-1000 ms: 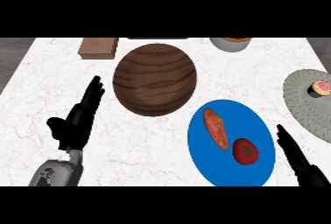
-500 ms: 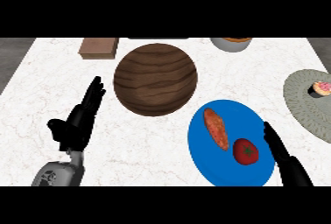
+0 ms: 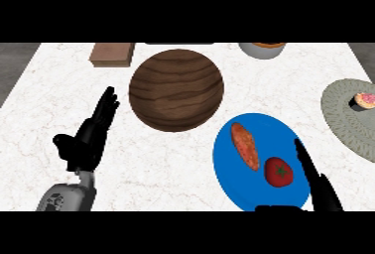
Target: Pick the tomato from the plate and place it in the bowl
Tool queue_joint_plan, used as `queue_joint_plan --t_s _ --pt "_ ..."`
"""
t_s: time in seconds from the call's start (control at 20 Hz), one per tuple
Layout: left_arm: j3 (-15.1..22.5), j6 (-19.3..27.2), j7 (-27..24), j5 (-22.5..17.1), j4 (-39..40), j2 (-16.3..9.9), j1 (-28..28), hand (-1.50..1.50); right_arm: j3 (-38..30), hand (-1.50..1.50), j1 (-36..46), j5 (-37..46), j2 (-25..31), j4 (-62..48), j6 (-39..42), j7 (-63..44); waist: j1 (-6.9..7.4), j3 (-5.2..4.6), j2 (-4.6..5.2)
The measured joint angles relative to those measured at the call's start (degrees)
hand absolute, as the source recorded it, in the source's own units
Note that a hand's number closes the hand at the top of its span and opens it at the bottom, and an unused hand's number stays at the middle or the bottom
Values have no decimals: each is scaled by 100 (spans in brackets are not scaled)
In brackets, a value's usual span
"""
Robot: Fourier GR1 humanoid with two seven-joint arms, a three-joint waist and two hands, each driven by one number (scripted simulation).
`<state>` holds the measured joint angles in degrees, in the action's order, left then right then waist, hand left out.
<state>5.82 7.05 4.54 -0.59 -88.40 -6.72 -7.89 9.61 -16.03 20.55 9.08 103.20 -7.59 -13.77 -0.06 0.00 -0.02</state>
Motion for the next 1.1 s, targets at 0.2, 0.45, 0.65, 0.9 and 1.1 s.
queue_joint_plan --t_s 0.2,0.45,0.65,0.9,1.1 --pt "-139 -136 20 -42 38 -37 -77 0 -65 -150 244 255 7 -466 -15 10 3 -1 1" --pt "-103 -108 49 107 35 123 -85 0 -132 150 442 268 -17 -904 144 278 -2 -7 -4" --pt "-46 -80 72 203 -56 155 -8 0 91 150 633 666 111 -1133 179 625 -4 -41 -26" --pt "-72 -84 4 246 -13 218 17 0 249 150 693 876 151 -1168 287 864 -16 -53 -34" --pt "-83 -115 -41 257 54 245 -2 0 674 150 633 936 -2 -1077 443 1095 -1 -55 -34"
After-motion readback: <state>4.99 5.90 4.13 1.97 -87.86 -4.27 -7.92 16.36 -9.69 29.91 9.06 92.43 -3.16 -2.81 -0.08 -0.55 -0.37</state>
